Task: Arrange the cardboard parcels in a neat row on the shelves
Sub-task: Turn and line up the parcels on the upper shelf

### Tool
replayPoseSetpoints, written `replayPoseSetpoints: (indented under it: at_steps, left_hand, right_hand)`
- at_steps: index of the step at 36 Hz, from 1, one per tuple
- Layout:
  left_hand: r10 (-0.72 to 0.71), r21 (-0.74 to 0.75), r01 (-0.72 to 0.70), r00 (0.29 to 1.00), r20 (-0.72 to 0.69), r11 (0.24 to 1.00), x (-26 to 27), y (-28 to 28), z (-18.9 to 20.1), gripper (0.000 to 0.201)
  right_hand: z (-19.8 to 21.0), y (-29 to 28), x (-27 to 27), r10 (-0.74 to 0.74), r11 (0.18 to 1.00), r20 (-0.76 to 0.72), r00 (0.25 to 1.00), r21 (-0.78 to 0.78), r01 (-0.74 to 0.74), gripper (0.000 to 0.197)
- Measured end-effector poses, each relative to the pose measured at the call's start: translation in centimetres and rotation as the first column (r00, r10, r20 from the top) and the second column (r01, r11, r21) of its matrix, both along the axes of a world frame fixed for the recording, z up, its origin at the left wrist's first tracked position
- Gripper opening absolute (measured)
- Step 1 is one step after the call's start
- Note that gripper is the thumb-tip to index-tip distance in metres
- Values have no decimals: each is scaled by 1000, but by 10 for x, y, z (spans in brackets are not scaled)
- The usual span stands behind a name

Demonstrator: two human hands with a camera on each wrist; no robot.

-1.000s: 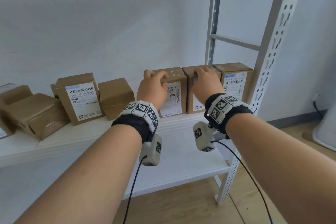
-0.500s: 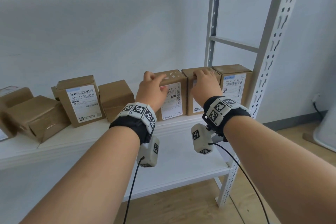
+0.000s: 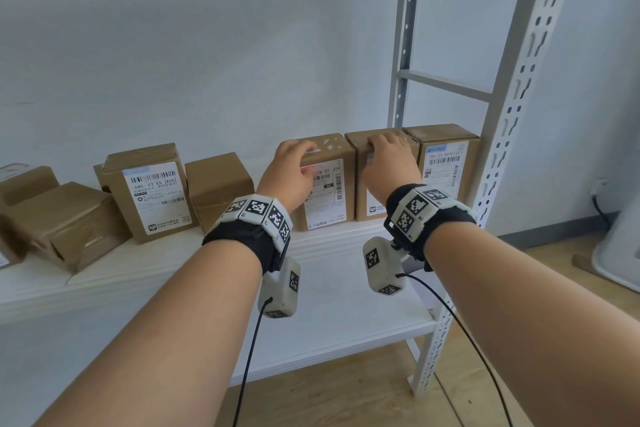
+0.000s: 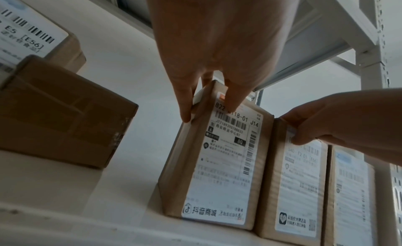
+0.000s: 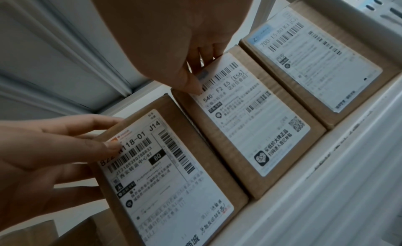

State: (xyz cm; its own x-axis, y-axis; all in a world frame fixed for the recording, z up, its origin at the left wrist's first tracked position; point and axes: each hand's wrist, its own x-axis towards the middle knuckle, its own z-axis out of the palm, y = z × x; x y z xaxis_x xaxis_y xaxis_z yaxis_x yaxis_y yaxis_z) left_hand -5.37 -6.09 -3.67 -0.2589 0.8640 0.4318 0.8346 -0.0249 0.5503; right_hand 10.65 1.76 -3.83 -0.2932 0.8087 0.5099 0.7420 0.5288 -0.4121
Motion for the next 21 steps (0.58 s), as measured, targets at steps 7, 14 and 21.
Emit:
replayPoseSetpoints:
  at_steps: [7, 14, 21]
  left_hand:
    - [27, -85, -21, 997, 71, 996, 4, -11, 6, 54]
    - [239, -74, -232, 963, 122, 970, -15, -41, 16, 49]
    - [425, -117, -412, 896, 129, 904, -56, -81, 0, 48]
  right_hand:
    - [10, -10, -4, 22, 999, -86, 996, -22, -24, 50]
    - [31, -42, -33, 163, 987, -196, 967, 28, -161, 49]
    - [33, -77, -98, 330, 944, -232, 915, 60, -325, 46]
